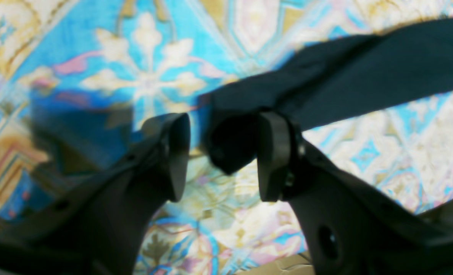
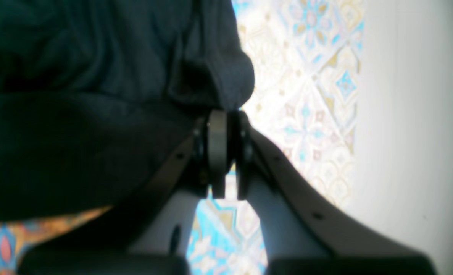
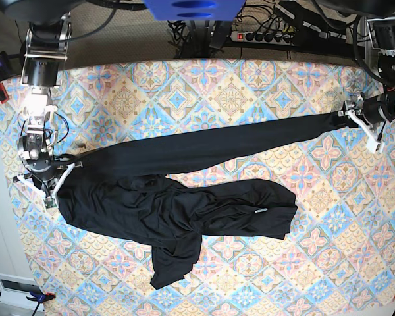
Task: Layout the t-shirt on the table in an organized manner, then fold the t-shirt properly
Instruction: 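Hold the shirt taut with both grippers and lay it flat, then release the sleeve with the left gripper and lift away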
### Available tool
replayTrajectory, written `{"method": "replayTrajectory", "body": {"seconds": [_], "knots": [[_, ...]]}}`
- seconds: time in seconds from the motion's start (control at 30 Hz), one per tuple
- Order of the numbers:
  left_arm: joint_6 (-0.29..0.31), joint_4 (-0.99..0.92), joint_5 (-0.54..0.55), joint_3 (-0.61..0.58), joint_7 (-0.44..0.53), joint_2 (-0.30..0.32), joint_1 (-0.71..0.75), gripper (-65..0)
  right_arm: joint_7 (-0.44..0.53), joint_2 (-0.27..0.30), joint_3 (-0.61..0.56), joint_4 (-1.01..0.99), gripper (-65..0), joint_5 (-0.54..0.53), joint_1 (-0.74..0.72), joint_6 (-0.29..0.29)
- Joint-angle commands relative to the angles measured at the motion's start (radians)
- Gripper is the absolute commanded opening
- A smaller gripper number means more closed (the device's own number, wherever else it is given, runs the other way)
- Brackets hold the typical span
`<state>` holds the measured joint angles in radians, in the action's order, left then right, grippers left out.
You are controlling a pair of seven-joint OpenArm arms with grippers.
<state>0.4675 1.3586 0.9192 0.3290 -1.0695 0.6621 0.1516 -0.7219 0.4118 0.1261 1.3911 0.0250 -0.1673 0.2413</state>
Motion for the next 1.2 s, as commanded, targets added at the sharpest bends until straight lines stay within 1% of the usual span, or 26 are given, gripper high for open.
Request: {"method": "replayTrajectory", "body": {"seconds": [0.0,0.17,0.3,0.4,0.53,0.6,0.7,0.83,1.0,1.17], "knots": [[0.006,0.035,0.018,0.009,0.021,0.025,-0.010,-36.8,-0.011,0.017,0.008,0.023,-64.9,0.008,0.013,-0.003],[0.003,0.166,0.013,0.003,0.015,0.023,-0.005,-36.8,-0.049,0.023,0.010,0.041,-64.9,0.010,0.081,-0.003],[0.003,0.181,0.013,0.006,0.022,0.023,-0.013,-36.8,-0.051,0.023,0.011,0.040,-64.9,0.010,0.110,-0.006],[0.003,0.181,0.007,-0.006,0.022,0.023,-0.066,-36.8,-0.044,0.019,0.071,0.026,-64.9,0.011,0.104,-0.006],[0.003,0.181,-0.032,-0.090,0.022,0.022,-0.137,-36.8,-0.037,0.019,0.137,-0.057,-64.8,0.011,0.102,-0.006],[0.003,0.181,-0.062,-0.140,0.022,0.022,-0.168,-36.8,-0.028,0.022,0.146,-0.085,-63.6,0.011,0.048,-0.006],[0.003,0.181,-0.128,-0.175,0.042,-0.028,-0.206,-36.8,-0.031,0.019,0.142,-0.135,-57.8,0.011,-0.079,-0.006],[0.003,0.181,-0.222,-0.176,0.050,-0.095,-0.237,-36.8,-0.031,0.022,0.143,-0.132,-51.4,0.011,-0.096,-0.006],[0.003,0.178,-0.352,-0.175,0.051,-0.198,-0.295,-36.8,-0.031,0.022,0.149,-0.060,-50.7,0.011,-0.091,-0.006],[0.003,0.172,-0.492,-0.173,0.051,-0.304,-0.352,-36.8,-0.031,0.019,0.148,-0.023,-50.7,0.011,-0.034,-0.006]]}}
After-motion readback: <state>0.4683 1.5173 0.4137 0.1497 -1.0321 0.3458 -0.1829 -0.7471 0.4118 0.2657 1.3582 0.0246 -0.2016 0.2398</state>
